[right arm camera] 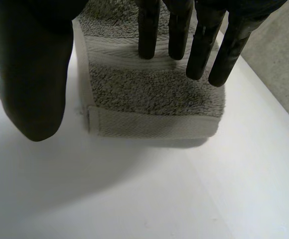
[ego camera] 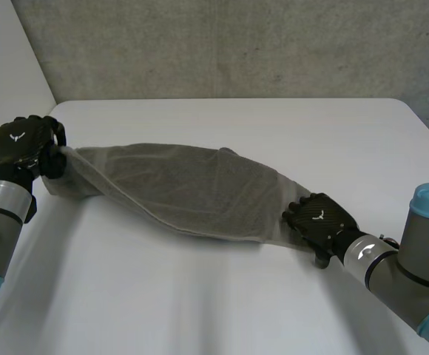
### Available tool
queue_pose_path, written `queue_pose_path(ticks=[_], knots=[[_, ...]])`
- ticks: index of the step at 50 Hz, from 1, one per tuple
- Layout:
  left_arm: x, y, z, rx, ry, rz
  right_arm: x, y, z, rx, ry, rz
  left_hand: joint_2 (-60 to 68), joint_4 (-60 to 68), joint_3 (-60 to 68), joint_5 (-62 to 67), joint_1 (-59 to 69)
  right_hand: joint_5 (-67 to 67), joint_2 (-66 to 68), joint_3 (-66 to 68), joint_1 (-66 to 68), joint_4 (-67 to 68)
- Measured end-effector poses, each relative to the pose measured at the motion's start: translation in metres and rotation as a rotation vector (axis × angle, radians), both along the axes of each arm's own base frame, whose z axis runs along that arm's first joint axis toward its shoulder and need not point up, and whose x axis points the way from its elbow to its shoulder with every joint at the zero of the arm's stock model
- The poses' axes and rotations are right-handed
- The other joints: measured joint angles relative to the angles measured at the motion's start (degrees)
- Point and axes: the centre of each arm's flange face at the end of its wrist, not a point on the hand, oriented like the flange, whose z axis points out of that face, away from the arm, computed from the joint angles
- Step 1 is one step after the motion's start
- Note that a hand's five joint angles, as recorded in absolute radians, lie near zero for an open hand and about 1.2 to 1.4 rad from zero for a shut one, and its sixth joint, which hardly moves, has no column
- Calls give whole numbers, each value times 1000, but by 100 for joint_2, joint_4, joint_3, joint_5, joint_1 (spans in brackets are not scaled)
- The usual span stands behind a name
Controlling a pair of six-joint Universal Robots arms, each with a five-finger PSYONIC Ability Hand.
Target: Fold the towel.
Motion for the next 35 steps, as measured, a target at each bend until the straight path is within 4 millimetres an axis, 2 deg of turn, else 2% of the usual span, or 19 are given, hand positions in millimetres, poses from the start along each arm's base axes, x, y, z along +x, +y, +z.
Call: queue_pose_path(ticks=[6, 15, 35], knots=[[0, 0, -1, 4, -1, 0, 3, -4, -6, -5, -6, 3, 0, 0, 0, 0, 0, 457, 567, 560, 494, 573], [0, 0, -2, 6, 0, 1, 5, -11, -10, -41, -21, 0, 0, 0, 0, 0, 0, 465, 1128, 1101, 1108, 1087], [-1, 1, -3, 10, -2, -4, 9, -21, -13, -60, -21, 4, 0, 0, 0, 0, 0, 465, 1212, 1210, 1211, 1214]])
